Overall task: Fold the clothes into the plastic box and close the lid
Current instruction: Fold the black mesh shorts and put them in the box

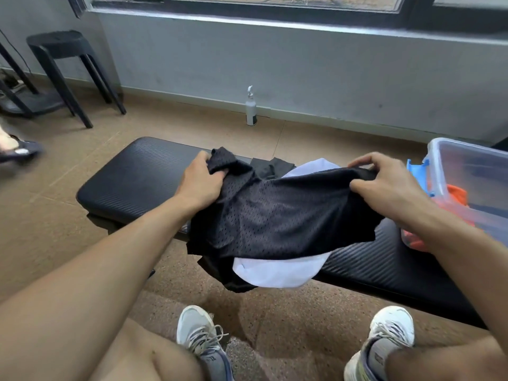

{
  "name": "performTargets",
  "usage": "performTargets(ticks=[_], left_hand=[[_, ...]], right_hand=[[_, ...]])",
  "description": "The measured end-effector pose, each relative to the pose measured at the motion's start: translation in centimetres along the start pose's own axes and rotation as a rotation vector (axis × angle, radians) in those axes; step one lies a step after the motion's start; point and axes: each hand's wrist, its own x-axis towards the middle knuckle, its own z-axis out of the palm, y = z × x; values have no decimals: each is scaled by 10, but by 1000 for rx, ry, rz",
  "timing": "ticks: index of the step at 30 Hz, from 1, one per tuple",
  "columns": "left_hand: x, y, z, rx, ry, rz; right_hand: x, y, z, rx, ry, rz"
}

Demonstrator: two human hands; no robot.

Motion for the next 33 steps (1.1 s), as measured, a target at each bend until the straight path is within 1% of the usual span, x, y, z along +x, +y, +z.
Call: performTargets(ticks=[2, 4, 7, 9, 11, 14, 17, 19, 22, 24, 26, 27, 28, 29, 30, 33], left_hand=[[-5, 11, 1, -100, -10, 34], [-8, 17, 5, -185, -52, 34], [-9, 15, 14, -291, -185, -41], [-9, 10, 16, -298, -237, -92], [-10, 5, 14, -204, -223, -96], [-10, -1, 8, -113, -84, -71], [-9, -2, 1, -177, 68, -49], [-10, -1, -2, -251, 96, -59], [-12, 0, -5, -414, 20, -106], [-14, 1, -7, -477, -42, -150], [-14, -1, -7, -483, -83, -185], [-14, -3, -8, -429, -95, -188], [-15, -5, -7, -357, -104, -186], [-16, -8, -7, -306, -116, -185], [-18, -9, -7, -283, -135, -183], [-18, -10, -4, -222, -165, -153]], right_hand=[[-3, -9, -12, -35, 72, -50], [-6, -16, -23, -108, 102, -89], [-6, -24, -33, -226, 106, -103], [-6, -27, -35, -297, 91, -91], [-5, -33, -33, -358, 61, -87], [-2, -50, -18, -361, -13, -108], [5, -74, 8, -287, -133, -159], [12, -89, 29, -232, -200, -183], [16, -109, 64, -142, -242, -184], [14, -119, 86, -36, -255, -194], [11, -124, 102, 248, -364, -121], [10, -124, 106, 385, -421, -66], [10, -119, 107, 462, -445, -40], [12, -113, 107, 445, -439, -58], [13, -103, 107, 370, -415, -109], [14, -73, 96, 52, -325, -307]])
